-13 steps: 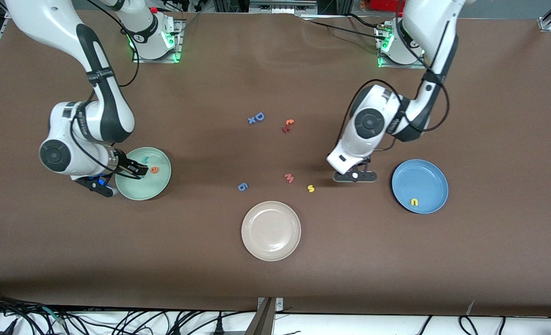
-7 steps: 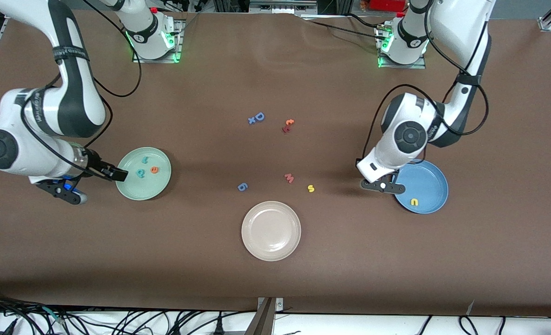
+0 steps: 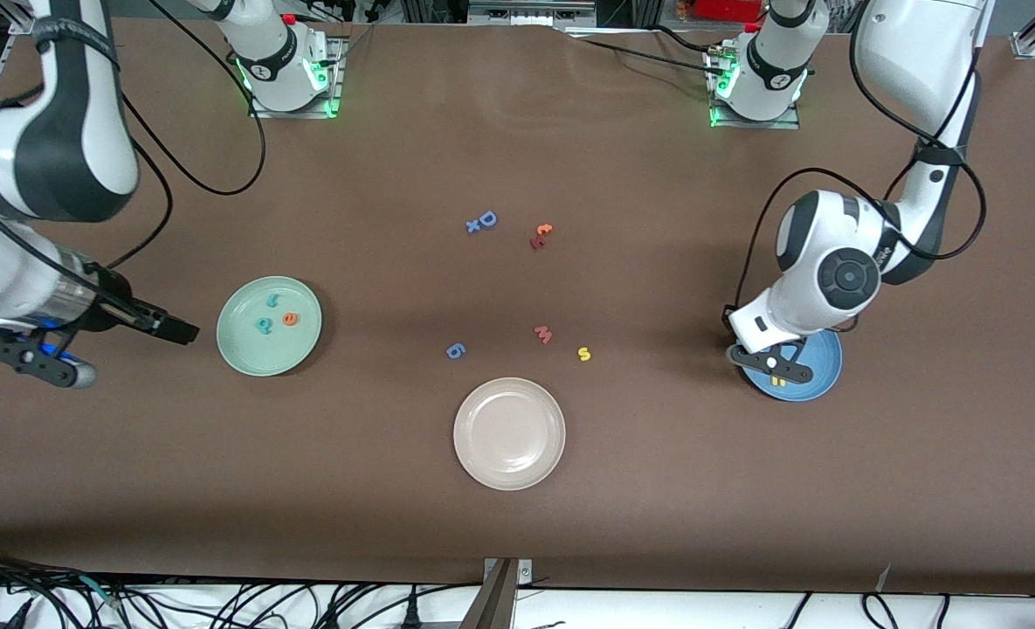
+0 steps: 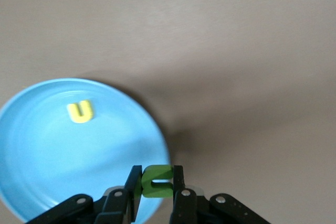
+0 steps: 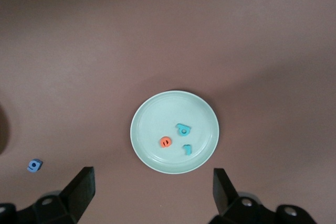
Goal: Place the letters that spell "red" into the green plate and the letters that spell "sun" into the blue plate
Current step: 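Release the green c on the blue plate while the right gripper retracts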
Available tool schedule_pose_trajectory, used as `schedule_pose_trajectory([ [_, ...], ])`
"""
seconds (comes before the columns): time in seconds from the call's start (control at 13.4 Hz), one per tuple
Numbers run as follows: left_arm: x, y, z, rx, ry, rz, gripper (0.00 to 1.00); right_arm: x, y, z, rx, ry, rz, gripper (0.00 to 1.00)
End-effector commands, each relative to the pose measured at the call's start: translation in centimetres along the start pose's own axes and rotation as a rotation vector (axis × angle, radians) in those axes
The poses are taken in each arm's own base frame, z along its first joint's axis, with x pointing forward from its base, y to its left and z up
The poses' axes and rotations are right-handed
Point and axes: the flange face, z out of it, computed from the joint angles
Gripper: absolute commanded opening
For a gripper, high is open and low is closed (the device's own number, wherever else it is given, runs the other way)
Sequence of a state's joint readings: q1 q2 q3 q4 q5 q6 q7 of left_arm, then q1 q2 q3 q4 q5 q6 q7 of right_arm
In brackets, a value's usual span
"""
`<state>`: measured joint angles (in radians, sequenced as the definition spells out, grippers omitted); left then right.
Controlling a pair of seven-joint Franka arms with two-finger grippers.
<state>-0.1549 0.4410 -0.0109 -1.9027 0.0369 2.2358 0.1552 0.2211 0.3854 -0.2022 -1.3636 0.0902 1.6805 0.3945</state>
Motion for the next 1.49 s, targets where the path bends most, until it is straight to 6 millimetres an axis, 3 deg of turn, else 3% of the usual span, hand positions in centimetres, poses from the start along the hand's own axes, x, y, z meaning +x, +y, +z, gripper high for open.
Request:
schedule_pose_trajectory([
  [0.0, -0.6, -3.1, -0.2, 0.013, -0.002, 0.102, 0.1, 0.3, 0.8, -1.5, 0.002, -0.002, -0.035, 0.99],
  [0.22, 0.0, -6.8, 1.1, 0.004, -0.003, 0.161, 0.11, 0.2, 1.3, -2.6, 0.011, 0.015, -0.028, 0.99],
  [0.3, 0.3, -7.2, 1.4, 0.004, -0.002, 0.165, 0.11, 0.2, 1.3, -2.6, 0.013, 0.019, -0.026, 0.99],
  [0.37, 0.4, -7.3, 1.5, 0.003, -0.003, 0.162, 0.15, 0.2, 1.2, -2.6, 0.014, 0.019, -0.023, 0.99],
  [0.45, 0.5, -7.2, 1.5, 0.003, -0.003, 0.158, 0.26, 0.2, 1.2, -2.6, 0.014, 0.02, -0.023, 0.99],
  [0.59, 0.6, -7.0, 1.6, 0.002, -0.003, 0.132, 1.0, 0.2, 1.2, -2.8, 0.016, 0.024, -0.022, 0.99],
  [0.97, 0.8, -6.3, 1.5, -0.005, 0.001, 0.113, 1.0, 0.3, 1.3, -2.9, 0.017, 0.028, -0.019, 0.99],
  [1.12, 1.5, -3.4, 1.4, -0.001, -0.006, -0.01, 1.0, 0.4, 1.7, -2.9, 0.019, 0.028, -0.014, 0.99],
  [1.41, 2.2, 0.3, 1.2, -0.006, -0.004, -0.109, 1.0, 0.8, 2.8, -3.3, 0.041, 0.025, -0.009, 0.99],
])
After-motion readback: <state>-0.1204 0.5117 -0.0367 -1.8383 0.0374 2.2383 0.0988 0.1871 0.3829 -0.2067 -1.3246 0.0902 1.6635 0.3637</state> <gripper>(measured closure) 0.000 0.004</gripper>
